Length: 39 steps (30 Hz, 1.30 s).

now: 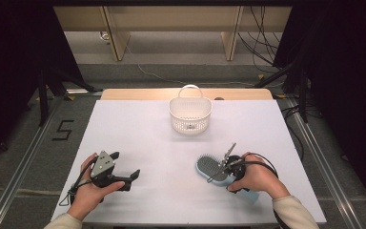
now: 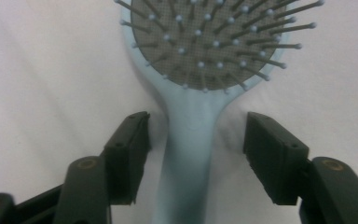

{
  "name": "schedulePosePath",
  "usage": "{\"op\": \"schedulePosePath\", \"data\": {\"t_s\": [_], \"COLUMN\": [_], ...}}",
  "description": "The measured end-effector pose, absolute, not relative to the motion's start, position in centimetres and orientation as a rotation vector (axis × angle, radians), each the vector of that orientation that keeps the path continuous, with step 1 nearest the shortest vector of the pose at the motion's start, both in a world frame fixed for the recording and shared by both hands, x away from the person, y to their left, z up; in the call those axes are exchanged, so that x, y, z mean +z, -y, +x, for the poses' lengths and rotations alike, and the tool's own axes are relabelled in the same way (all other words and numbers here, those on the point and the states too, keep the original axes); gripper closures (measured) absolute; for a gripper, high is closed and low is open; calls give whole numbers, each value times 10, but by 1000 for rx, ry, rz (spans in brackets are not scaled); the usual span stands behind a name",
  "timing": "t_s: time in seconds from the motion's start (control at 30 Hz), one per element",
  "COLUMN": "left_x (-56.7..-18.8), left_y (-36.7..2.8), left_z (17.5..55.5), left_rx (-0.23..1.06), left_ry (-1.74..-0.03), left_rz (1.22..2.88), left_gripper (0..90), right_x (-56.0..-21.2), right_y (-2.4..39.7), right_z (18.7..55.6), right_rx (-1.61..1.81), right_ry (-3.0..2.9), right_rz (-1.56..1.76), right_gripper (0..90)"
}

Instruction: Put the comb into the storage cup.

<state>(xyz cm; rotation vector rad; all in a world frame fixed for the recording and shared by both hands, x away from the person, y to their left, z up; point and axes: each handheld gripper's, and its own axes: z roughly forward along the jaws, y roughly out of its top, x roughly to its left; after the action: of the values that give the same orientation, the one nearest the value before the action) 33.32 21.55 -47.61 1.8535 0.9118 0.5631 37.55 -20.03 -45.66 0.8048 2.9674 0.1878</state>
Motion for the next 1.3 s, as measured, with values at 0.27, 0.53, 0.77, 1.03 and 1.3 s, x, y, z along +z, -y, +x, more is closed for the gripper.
{"op": "schedulePosePath", "data": {"t_s": [0.27,0.53,0.77,1.03,1.3], "left_x": [-476,-476,-476,-476,-476], "left_y": [-215,-215,-215,-215,-215], "left_z": [333,333,333,333,333], "left_rx": [563,563,563,562,562], "left_ry": [-911,-912,-911,-911,-908], "left_rz": [1854,1853,1854,1854,1854], "left_gripper": [0,0,0,0,0], "right_x": [-456,-455,-454,-455,-455], "right_y": [196,190,187,187,188], "right_z": [376,378,377,377,377], "right_rx": [160,105,89,103,103], "right_ry": [-2985,-3008,-3016,-3006,-2981], "right_rz": [800,782,788,823,893], "right_gripper": [479,546,637,656,705]}}
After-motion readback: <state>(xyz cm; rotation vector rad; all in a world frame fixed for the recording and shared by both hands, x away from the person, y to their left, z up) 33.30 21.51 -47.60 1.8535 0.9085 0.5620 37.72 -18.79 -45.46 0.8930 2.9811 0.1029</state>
